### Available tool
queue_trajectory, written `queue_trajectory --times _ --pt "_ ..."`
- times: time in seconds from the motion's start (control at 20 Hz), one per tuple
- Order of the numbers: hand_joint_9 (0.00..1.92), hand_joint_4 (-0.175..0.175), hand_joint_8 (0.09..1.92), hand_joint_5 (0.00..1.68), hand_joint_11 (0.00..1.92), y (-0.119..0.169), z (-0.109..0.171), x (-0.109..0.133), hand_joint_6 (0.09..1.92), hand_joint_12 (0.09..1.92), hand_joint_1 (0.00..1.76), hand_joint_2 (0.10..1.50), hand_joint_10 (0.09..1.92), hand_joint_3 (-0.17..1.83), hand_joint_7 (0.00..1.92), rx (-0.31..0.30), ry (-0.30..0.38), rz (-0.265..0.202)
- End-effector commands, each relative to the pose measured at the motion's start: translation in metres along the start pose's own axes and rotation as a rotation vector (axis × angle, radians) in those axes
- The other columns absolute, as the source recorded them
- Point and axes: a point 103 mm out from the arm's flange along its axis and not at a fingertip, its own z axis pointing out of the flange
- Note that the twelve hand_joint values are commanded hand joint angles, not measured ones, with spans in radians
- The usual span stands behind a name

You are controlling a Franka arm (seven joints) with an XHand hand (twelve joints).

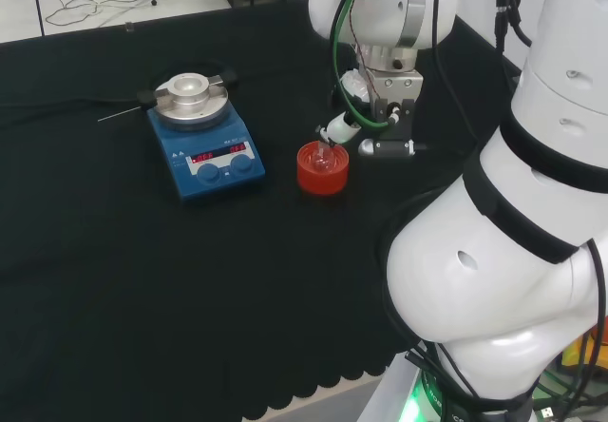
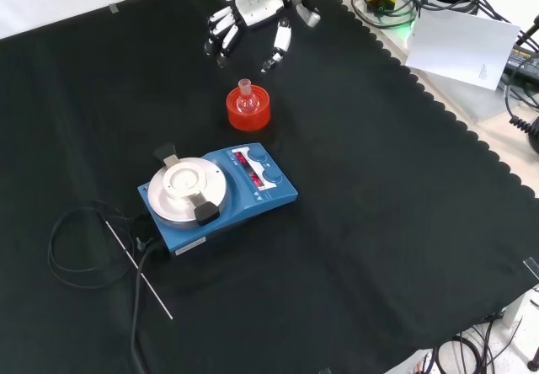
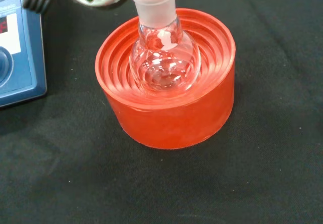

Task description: Pick up the round-bottom flask.

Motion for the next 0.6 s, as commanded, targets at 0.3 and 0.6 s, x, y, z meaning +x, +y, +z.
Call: queue_trajectory --times 0.3,0.6 --pt "0.36 -0.058 0.65 0.63 0.00 0.005 0.023 0.004 0.48 1.39 0.90 0.63 0.70 0.65 0.16 -0.043 0.025 -0.031" --pt "0.37 -0.062 0.66 0.62 0.00 0.010 0.033 0.003 0.55 1.41 0.90 0.62 0.70 0.66 0.17 -0.031 0.032 -0.031"
